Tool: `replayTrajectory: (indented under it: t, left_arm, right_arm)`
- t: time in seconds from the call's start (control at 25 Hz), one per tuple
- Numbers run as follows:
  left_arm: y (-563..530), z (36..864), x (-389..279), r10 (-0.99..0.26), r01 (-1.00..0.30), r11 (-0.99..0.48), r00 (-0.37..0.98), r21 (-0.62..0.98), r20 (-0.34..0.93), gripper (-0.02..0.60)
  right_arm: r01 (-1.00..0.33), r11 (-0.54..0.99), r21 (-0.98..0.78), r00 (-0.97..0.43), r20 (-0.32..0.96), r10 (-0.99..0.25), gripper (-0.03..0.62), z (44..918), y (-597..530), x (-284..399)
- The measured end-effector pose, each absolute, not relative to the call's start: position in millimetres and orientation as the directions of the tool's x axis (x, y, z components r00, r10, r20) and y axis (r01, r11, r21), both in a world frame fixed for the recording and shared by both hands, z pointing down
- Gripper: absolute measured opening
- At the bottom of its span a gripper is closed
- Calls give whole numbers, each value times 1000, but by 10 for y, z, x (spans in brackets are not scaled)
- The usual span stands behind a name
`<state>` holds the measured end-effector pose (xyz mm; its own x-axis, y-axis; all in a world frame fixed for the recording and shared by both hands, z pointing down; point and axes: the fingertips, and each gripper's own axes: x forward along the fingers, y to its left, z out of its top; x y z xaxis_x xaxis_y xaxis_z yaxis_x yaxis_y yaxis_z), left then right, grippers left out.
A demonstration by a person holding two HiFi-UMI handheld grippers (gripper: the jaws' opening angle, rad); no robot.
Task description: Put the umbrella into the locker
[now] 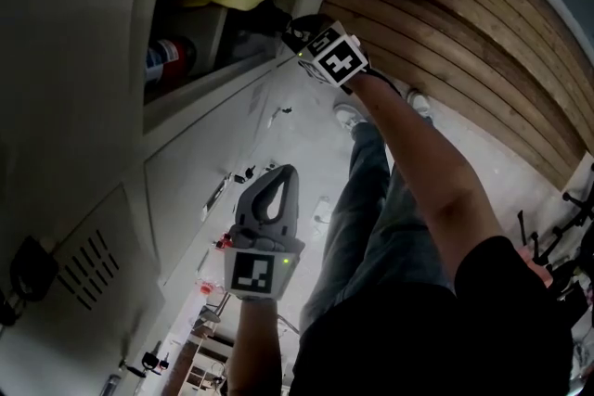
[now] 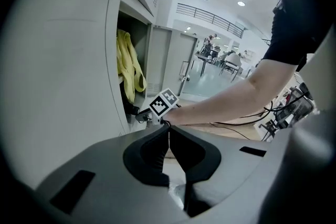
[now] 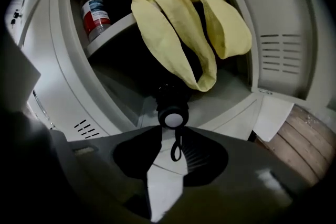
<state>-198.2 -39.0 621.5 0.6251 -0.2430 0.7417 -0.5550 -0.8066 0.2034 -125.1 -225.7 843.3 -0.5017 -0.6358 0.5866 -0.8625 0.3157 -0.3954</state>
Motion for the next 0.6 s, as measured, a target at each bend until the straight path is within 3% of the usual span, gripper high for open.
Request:
replayTrajectory:
  t: [0.6]
  left_arm:
    - [-459, 6199, -1994, -266, -589, -783, 608, 201, 748, 12]
  right_arm:
    - [-847, 326, -420, -530, 618, -581, 140, 8543, -2355, -1432]
